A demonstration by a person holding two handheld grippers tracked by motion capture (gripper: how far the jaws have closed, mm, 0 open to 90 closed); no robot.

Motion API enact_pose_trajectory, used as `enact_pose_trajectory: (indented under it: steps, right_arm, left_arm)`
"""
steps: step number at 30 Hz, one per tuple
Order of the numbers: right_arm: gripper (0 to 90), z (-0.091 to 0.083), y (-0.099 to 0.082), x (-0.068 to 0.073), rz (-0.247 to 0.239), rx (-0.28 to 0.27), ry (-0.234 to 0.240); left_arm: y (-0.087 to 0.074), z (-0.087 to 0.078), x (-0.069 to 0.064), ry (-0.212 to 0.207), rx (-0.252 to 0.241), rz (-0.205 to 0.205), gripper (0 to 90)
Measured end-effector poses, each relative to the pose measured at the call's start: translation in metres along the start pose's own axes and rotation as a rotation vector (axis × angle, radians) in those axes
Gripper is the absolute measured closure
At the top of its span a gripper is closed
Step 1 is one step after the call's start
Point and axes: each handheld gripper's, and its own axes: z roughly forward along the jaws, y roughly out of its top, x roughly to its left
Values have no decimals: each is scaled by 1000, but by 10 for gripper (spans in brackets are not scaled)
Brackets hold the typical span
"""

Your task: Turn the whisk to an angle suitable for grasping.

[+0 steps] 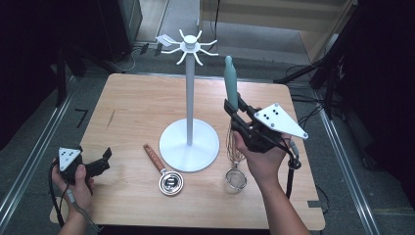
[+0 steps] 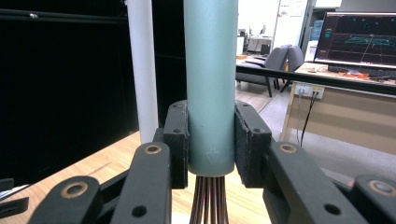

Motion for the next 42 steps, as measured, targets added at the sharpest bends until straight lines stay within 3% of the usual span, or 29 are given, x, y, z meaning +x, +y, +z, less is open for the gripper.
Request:
enact_pose_trajectory:
  steps: [11, 42]
  right_arm:
    - [714, 5, 8, 5, -1, -18, 13]
    - [714, 21, 10, 14, -16, -1, 19]
  left_arm:
    - [0, 0, 0, 0, 0, 2, 0]
    - [0, 0, 0, -3, 3, 1, 0]
